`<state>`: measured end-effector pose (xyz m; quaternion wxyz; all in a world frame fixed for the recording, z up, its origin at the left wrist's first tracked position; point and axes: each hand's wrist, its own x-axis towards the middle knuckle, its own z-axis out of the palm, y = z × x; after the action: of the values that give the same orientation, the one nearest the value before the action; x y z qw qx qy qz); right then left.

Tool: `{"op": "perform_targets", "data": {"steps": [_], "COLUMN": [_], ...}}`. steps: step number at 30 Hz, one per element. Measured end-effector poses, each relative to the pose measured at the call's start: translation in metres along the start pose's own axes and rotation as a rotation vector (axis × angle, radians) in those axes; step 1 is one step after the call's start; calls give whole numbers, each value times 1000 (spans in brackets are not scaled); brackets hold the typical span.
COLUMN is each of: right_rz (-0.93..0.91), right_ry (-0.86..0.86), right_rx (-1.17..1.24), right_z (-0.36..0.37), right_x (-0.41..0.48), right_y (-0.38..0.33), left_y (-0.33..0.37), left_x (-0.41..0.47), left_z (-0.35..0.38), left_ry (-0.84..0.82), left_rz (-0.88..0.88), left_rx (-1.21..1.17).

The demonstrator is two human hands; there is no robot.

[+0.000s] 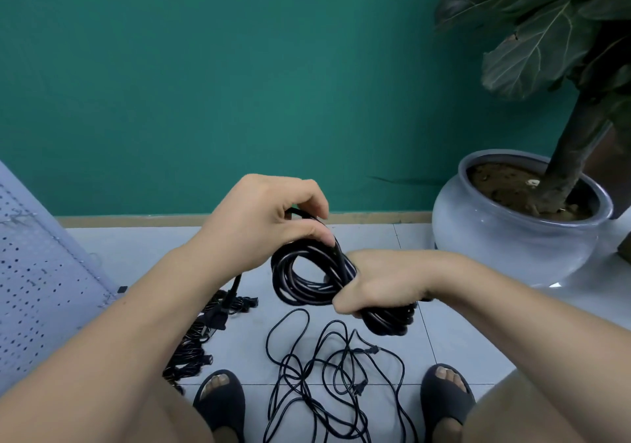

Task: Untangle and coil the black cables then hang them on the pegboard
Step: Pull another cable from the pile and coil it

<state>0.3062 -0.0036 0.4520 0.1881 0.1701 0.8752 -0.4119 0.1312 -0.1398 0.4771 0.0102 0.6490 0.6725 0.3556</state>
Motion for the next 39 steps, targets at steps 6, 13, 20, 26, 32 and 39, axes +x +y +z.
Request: {"op": "perform_targets", "data": {"steps": [6, 13, 20, 26, 32, 39], "right_rz": [-65, -68, -45, 58, 51, 149], "right_ry": [4, 184, 443, 561, 600, 385], "right_rx": [-97, 1, 105, -53, -217, -407], "right_z": [7, -7, -36, -53, -54, -30], "right_x": [-10, -30, -34, -23, -6, 14], "right_y": [-13, -26, -13, 13, 26, 29], "left_y": [-26, -33, -22, -3, 19, 34], "left_x": [10, 15, 11, -7, -12, -17], "left_z": [7, 33, 73, 92, 86, 58], "left_ry": [-253, -309, -182, -229, -337, -368], "left_rz": [-278, -321, -472, -309, -224, -48], "left_rx": [-372, -664, -517, -51, 228, 334]}}
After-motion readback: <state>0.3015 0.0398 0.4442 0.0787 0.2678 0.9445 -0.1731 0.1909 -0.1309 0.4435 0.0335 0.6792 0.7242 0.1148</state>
